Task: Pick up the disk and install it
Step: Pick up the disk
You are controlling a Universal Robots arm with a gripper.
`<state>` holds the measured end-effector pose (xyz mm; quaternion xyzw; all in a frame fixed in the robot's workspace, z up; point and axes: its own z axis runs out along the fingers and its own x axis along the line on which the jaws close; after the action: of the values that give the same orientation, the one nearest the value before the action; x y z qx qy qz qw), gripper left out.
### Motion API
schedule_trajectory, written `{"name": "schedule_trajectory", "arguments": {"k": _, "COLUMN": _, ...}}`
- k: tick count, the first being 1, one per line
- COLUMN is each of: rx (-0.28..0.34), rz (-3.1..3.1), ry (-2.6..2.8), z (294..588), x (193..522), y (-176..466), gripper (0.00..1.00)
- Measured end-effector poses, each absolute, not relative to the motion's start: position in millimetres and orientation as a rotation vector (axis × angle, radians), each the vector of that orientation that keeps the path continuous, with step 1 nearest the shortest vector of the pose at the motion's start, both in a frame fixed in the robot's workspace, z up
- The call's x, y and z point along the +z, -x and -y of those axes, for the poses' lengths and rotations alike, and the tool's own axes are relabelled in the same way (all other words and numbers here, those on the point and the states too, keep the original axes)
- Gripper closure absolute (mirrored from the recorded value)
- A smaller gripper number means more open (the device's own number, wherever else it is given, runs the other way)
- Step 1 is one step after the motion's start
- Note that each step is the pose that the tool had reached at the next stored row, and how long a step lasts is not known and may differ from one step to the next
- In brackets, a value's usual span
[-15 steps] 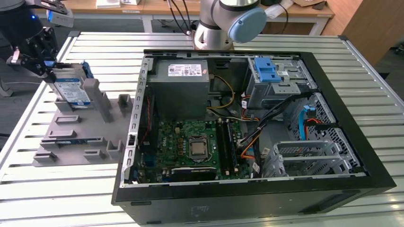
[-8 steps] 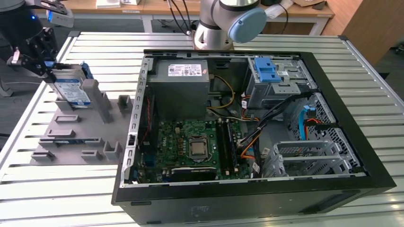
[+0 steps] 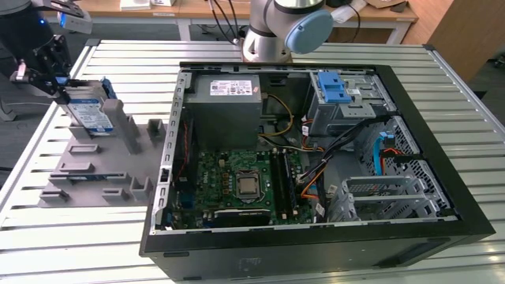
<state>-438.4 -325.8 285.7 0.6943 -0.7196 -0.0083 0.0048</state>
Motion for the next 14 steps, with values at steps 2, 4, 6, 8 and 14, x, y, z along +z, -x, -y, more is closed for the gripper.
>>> {"name": "schedule_trajectory", "arguments": {"k": 2, "rx": -0.025, "rz": 2.244, "ry": -2.185, "z": 325.7, "x": 285.7, "y": 438.5, "gripper": 0.63}}
{"name": "schedule_trajectory", "arguments": {"k": 4, "rx": -0.025, "rz": 2.215, "ry": -2.213, "z": 325.8, "x": 285.7, "y": 438.5, "gripper": 0.63}}
{"name": "schedule_trajectory", "arguments": {"k": 6, "rx": -0.024, "rz": 2.205, "ry": -2.223, "z": 325.8, "x": 285.7, "y": 438.5, "gripper": 0.63}}
{"name": "schedule_trajectory", "arguments": {"k": 8, "rx": -0.024, "rz": 2.205, "ry": -2.223, "z": 325.8, "x": 285.7, "y": 438.5, "gripper": 0.63}}
{"name": "schedule_trajectory", "arguments": {"k": 14, "rx": -0.025, "rz": 2.251, "ry": -2.177, "z": 325.7, "x": 285.5, "y": 438.6, "gripper": 0.63}}
